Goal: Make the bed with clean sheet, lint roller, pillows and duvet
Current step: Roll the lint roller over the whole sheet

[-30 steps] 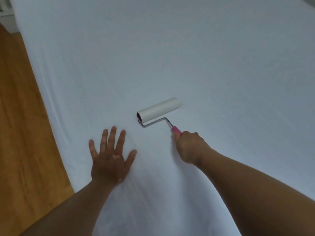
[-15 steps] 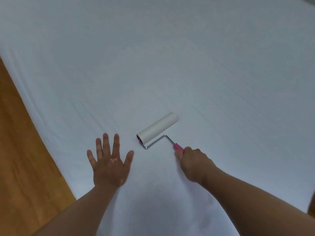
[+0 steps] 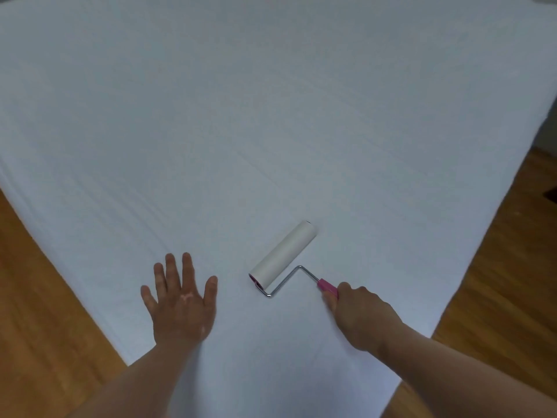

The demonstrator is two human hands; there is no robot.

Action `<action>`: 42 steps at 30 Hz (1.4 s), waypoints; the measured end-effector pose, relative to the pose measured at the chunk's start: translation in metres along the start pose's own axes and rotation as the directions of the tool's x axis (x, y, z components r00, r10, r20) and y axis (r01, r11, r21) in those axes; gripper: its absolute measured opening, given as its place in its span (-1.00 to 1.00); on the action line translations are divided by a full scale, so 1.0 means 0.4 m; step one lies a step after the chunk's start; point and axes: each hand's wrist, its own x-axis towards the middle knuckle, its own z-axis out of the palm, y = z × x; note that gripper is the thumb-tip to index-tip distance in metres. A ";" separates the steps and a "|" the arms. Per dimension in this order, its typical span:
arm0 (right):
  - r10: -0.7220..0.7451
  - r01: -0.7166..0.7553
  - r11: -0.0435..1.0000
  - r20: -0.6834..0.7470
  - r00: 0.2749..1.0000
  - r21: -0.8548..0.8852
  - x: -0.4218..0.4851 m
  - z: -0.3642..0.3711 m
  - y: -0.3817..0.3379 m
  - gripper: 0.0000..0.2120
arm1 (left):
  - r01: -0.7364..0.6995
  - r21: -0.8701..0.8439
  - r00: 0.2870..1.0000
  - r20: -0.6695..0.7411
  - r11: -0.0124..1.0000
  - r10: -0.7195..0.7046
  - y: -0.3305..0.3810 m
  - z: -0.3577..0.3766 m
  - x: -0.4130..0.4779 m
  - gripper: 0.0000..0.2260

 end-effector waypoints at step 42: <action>0.210 -0.210 0.978 0.024 0.977 -0.011 -0.278 -0.202 -0.105 -0.41 | -0.308 -0.177 0.927 0.166 0.935 0.337 -0.120 -0.114 -0.025 -0.52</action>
